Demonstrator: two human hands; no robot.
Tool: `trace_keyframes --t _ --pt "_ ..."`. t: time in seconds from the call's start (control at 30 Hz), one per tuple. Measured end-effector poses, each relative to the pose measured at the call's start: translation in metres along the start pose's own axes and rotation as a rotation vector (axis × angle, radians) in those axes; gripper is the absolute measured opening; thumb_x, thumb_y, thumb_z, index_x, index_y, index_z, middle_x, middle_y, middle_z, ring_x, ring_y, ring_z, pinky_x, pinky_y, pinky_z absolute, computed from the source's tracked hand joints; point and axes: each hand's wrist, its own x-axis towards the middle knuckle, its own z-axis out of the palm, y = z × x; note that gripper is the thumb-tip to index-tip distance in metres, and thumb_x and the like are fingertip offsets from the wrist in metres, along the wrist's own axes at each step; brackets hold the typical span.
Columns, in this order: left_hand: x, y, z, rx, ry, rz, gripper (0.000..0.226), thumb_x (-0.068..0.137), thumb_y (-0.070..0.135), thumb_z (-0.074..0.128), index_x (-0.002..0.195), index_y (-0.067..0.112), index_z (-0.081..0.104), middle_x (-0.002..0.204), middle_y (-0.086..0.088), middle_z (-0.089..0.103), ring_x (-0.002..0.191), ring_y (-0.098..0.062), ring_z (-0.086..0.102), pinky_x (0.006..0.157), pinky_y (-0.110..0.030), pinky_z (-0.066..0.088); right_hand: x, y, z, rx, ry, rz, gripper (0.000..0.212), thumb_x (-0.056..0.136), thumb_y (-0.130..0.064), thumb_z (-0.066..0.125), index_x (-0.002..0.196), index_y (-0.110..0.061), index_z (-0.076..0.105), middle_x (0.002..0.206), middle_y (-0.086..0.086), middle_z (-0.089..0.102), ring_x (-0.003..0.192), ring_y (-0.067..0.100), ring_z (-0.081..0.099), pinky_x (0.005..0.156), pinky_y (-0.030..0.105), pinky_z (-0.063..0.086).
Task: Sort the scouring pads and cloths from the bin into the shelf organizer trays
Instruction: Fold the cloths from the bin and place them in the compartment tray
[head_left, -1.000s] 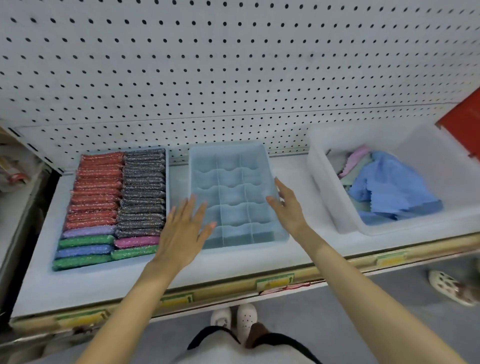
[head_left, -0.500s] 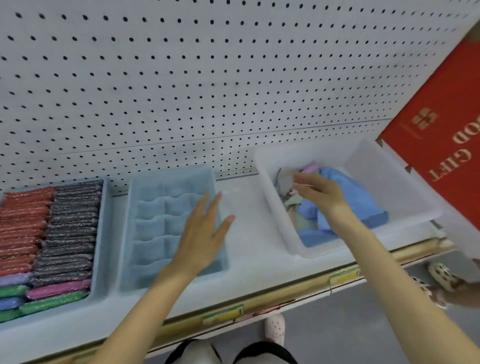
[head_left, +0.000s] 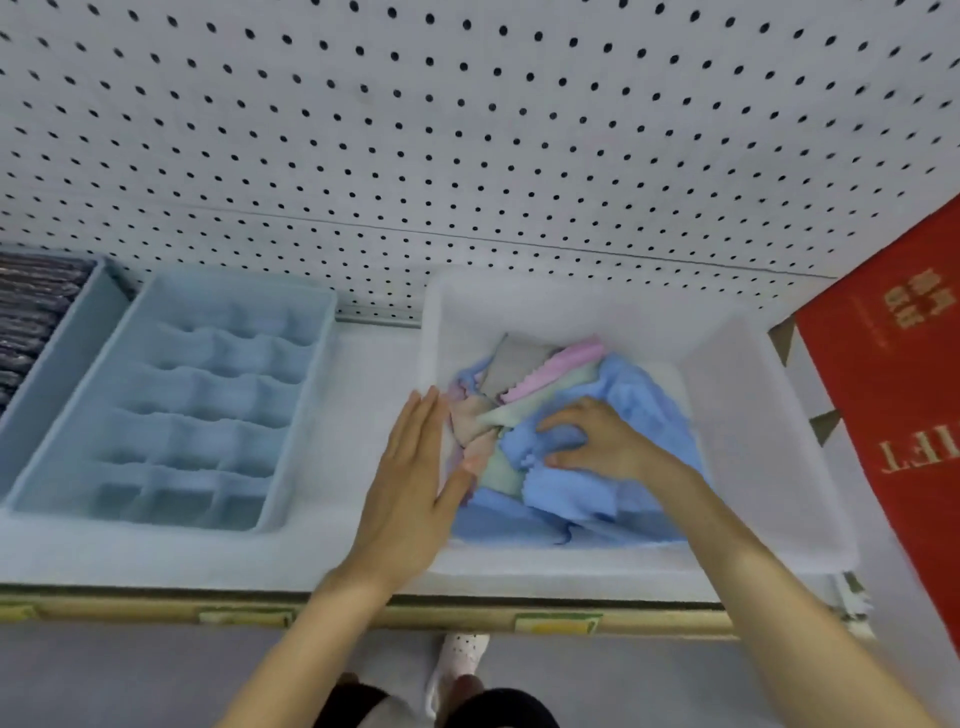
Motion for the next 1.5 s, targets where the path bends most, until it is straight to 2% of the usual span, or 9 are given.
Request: trace_keyframes --t 0.13,0.23,0.5,0.7,0.87,1.1,1.2,1.37,1.5 --pt "0.0 -0.001 0.001 0.038 0.014 0.013 0.063 0.099 0.048 0.033 0.153 0.021 0.015 0.156 0.018 0.003 0.141 0.013 -0.01 0.112 -0.006 -0.004 0.0 0.009 -0.011 -0.085 -0.057 -0.112 0.007 0.081 -0.014 0.073 0.084 -0.012 0.067 0.078 -0.012 0.048 0.074 0.002 0.047 0.07 0.014 0.038" --pt "-0.001 0.0 0.001 0.05 0.036 0.008 0.062 0.098 0.053 0.03 0.152 0.024 0.021 0.156 0.017 0.011 0.144 0.009 -0.004 0.117 -0.016 -0.005 -0.004 0.017 -0.013 0.034 0.009 -0.134 0.029 0.078 -0.005 0.074 0.064 -0.018 0.052 0.069 -0.007 0.046 0.061 0.003 0.042 0.06 0.018 0.031" --pt "0.016 0.079 -0.009 -0.453 -0.062 -0.041 0.025 0.09 0.037 0.063 0.112 0.044 0.054 0.115 0.03 0.057 0.104 0.005 0.056 0.084 -0.01 0.041 -0.069 -0.011 -0.053 0.614 0.207 -0.216 0.031 0.081 -0.008 0.074 0.066 -0.01 0.047 0.067 0.003 0.043 0.065 0.012 0.039 0.06 0.021 0.033" --pt "0.04 0.112 -0.01 -0.64 -0.306 0.031 0.056 0.074 0.034 0.074 0.126 0.03 0.054 0.128 0.014 0.059 0.121 0.002 0.052 0.1 -0.022 0.043 -0.112 -0.043 -0.077 0.875 0.387 -0.274 0.029 0.078 -0.002 0.075 0.072 -0.012 0.049 0.065 -0.004 0.055 0.057 0.009 0.051 0.049 0.021 0.046" --pt "0.058 0.133 -0.034 -0.589 -0.309 0.155 0.038 0.063 0.047 0.07 0.097 0.032 0.061 0.118 -0.007 0.059 0.111 -0.012 0.06 0.097 -0.023 0.045 -0.13 -0.05 -0.09 0.904 0.51 -0.3 0.026 0.079 0.005 0.07 0.07 -0.012 0.052 0.082 0.002 0.058 0.069 0.02 0.056 0.05 0.021 0.047" --pt "0.067 0.16 -0.081 -0.537 -0.335 0.258 0.026 0.081 0.019 0.073 0.063 0.023 0.055 0.068 0.0 0.051 0.067 -0.014 0.044 0.06 -0.022 0.035 -0.149 -0.054 -0.105 0.727 0.686 -0.365 0.035 0.069 -0.009 0.083 0.062 -0.019 0.05 0.111 -0.006 0.06 0.089 0.004 0.058 0.075 0.017 0.043" --pt "0.071 0.174 -0.103 -0.502 -0.3 0.3 0.024 0.086 0.012 0.071 0.07 0.017 0.054 0.06 0.007 0.052 0.059 -0.008 0.047 0.054 -0.018 0.038 -0.158 -0.058 -0.115 0.689 0.626 -0.468 0.03 0.062 -0.027 0.078 0.053 -0.028 0.049 0.109 -0.015 0.065 0.111 0.004 0.056 0.09 0.013 0.039" --pt "0.076 0.193 -0.14 -0.518 -0.153 0.335 0.016 0.083 0.015 0.073 0.074 0.014 0.06 0.072 -0.002 0.064 0.067 -0.014 0.061 0.061 -0.025 0.048 -0.155 -0.066 -0.123 0.799 0.446 -0.559 0.042 0.07 -0.005 0.071 0.052 -0.025 0.039 0.057 -0.007 0.045 0.055 0.008 0.041 0.052 0.015 0.033" --pt "0.077 0.188 -0.158 -0.572 -0.045 0.258 0.004 0.088 0.009 0.067 0.086 0.006 0.068 0.082 -0.004 0.073 0.077 -0.015 0.071 0.066 -0.023 0.054 -0.147 -0.059 -0.119 0.842 0.352 -0.49 0.036 0.066 -0.004 0.081 0.075 -0.025 0.053 0.071 0.0 0.058 0.067 0.015 0.053 0.062 0.026 0.042"
